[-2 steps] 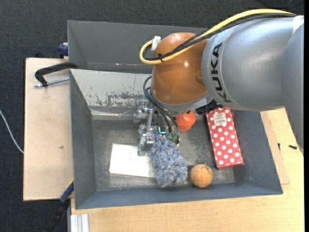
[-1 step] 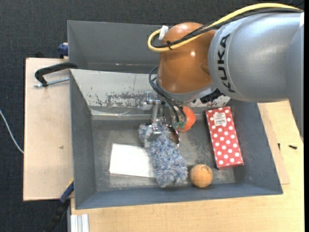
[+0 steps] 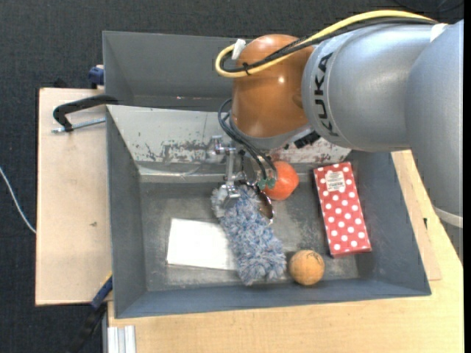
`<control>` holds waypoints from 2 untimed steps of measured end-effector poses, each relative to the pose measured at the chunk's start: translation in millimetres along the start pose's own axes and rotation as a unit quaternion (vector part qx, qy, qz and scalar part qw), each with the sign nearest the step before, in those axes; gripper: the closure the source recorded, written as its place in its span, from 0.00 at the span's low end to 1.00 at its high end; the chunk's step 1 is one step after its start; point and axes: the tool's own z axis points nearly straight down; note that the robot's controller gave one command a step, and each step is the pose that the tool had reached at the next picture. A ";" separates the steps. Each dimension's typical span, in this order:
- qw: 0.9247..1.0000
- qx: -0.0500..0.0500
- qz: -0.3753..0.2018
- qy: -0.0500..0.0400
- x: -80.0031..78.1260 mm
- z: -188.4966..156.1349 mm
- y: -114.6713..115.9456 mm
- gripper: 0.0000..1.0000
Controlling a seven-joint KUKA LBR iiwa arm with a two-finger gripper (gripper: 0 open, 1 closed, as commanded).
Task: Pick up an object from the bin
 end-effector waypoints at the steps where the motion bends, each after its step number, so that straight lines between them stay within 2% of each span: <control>1: 1.000 -0.003 -0.025 0.007 4.8 -12.5 -29.0 0.00; 2: 0.987 -0.001 -0.163 0.002 3.1 -38.3 -69.8 1.00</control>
Offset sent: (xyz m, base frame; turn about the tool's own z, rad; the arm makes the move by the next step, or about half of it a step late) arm 0.0046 -0.0705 0.0366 -0.3302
